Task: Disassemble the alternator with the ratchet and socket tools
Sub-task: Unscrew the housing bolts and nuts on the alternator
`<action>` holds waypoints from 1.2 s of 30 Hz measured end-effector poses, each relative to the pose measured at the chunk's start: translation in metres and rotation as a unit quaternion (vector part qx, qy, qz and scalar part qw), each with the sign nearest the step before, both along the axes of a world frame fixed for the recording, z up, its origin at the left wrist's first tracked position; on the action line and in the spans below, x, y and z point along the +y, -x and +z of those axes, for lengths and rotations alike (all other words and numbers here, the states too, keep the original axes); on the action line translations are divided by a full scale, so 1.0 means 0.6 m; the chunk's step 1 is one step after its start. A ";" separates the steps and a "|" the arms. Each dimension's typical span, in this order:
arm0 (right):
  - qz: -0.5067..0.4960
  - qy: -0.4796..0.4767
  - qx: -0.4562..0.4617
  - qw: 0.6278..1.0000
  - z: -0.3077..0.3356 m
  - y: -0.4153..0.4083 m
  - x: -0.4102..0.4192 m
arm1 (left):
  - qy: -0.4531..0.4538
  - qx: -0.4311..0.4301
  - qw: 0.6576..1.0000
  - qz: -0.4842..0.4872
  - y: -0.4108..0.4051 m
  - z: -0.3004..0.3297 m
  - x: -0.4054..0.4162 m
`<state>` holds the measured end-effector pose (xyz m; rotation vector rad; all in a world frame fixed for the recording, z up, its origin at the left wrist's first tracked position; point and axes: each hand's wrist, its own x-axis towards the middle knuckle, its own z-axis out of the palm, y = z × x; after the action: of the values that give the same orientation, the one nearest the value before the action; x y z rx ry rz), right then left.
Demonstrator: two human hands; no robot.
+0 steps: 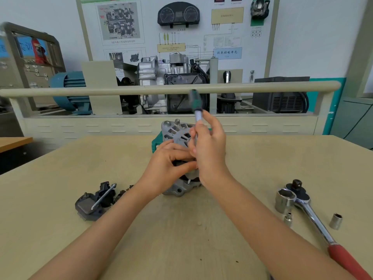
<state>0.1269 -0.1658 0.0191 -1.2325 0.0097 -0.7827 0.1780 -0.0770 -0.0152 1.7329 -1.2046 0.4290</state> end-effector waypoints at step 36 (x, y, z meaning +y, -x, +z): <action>-0.061 -0.074 -0.023 0.995 -0.006 0.003 0.009 | -0.021 -0.020 0.999 0.036 -0.002 0.001 -0.004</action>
<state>0.1254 -0.1603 0.0156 -1.0800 0.1060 -0.9002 0.1794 -0.0792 -0.0143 1.8159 -1.1890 0.4866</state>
